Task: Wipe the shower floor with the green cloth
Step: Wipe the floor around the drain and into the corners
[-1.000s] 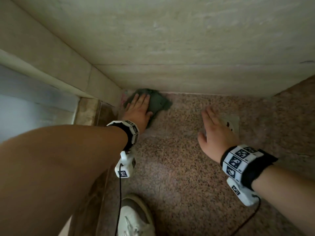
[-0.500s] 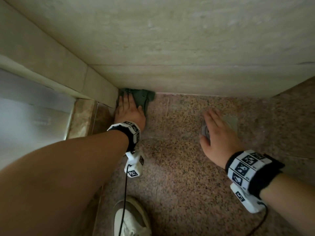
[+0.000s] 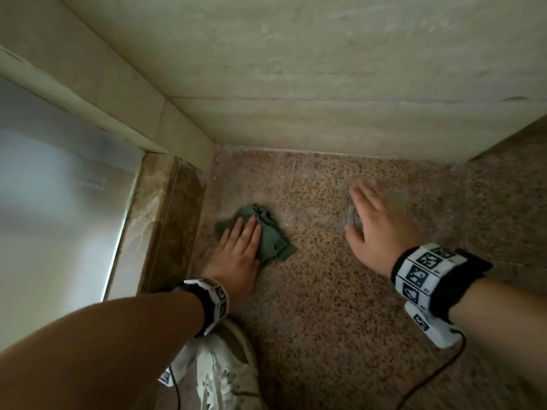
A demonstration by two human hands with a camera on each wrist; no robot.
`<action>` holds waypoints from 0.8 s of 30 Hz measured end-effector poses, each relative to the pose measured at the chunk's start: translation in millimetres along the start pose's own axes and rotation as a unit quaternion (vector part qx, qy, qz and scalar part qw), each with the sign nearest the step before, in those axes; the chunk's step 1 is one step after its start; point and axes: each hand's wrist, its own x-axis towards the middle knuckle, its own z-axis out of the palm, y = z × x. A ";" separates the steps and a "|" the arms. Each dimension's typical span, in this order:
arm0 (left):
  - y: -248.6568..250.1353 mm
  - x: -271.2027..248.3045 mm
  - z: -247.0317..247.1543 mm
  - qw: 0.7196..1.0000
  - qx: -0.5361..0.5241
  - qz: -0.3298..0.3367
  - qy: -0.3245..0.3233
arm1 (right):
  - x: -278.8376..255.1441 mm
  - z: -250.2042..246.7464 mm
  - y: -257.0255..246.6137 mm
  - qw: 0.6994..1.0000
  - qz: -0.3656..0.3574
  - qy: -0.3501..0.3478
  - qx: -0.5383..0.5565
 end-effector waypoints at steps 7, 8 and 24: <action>91.7 53.6 -41.7 0.990 0.044 0.128 0.032 | -10.5 11.1 17.6 0.996 0.083 0.019 -0.033; 101.8 59.7 -46.8 0.990 0.035 0.129 0.040 | -11.1 11.9 22.4 0.995 0.082 0.023 -0.042; -19.3 49.1 -41.5 0.980 -0.113 -0.150 0.066 | -2.9 15.1 36.4 0.994 0.095 0.032 -0.044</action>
